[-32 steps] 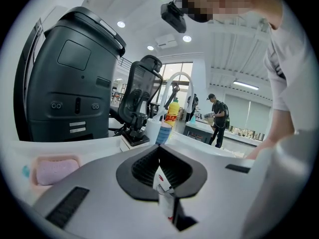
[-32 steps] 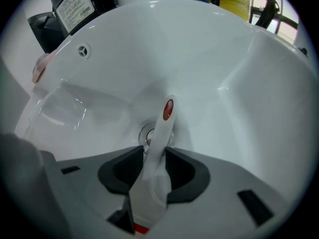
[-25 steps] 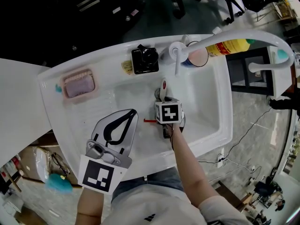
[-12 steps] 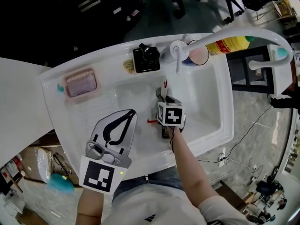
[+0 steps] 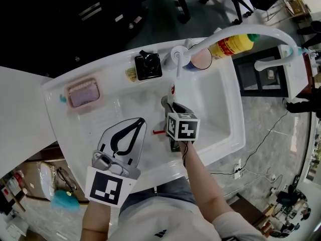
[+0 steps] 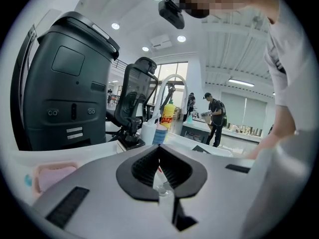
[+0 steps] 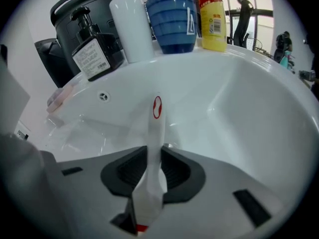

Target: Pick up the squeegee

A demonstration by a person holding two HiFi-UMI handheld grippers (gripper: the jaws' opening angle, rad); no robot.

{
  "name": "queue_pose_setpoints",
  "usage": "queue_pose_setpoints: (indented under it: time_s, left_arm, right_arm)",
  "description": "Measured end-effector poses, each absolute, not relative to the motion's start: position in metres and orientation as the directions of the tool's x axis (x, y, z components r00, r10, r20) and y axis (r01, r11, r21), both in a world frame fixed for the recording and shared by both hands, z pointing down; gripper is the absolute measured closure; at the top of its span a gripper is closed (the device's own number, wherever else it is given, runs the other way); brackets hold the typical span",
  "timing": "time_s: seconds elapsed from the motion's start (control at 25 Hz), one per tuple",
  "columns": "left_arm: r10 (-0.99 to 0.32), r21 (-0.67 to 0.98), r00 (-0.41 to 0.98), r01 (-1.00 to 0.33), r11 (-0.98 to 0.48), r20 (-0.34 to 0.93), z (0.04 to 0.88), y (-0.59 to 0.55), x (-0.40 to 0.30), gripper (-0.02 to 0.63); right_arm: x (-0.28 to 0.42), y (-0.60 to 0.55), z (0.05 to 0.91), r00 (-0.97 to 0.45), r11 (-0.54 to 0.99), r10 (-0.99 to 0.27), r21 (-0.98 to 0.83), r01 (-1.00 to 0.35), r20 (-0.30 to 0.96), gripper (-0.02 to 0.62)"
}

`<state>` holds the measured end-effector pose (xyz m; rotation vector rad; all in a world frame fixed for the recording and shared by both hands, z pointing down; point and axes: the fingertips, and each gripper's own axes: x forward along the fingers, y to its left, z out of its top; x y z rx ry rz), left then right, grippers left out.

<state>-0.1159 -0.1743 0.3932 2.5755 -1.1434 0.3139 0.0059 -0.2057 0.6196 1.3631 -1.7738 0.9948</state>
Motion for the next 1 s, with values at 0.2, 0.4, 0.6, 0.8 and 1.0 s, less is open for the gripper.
queue_pose_setpoints:
  time_s: [0.2,0.4,0.6,0.8,1.0]
  left_arm:
    - [-0.675,0.186,0.67,-0.739,-0.648,0.309,0.387,-0.173,-0.108,0.594]
    - [-0.662,0.178,0.686,-0.723,-0.667,0.303,0.383,-0.17,-0.1,0.594]
    - [-0.654,0.183,0.7,-0.71,-0.68,0.288,0.377,-0.168,-0.093,0.594]
    - [-0.642,0.181,0.716,-0.694,-0.696,0.275,0.372,-0.165,-0.083,0.594]
    - [-0.628,0.186,0.734,-0.676,-0.713,0.259,0.365,-0.162,-0.073,0.594]
  right_arm:
    - [0.001,-0.205,0.593,-0.273,0.171,-0.501,-0.215,-0.961,0.821,0.499]
    - [0.0,-0.205,0.567,-0.298,0.185,-0.544,-0.235,-0.954,0.784,0.499]
    - [0.003,-0.204,0.541,-0.312,0.177,-0.593,-0.259,-0.95,0.742,0.499]
    - [0.007,-0.2,0.518,-0.323,0.179,-0.635,-0.273,-0.945,0.701,0.499]
    - [0.014,-0.194,0.498,-0.328,0.177,-0.672,-0.285,-0.942,0.664,0.499]
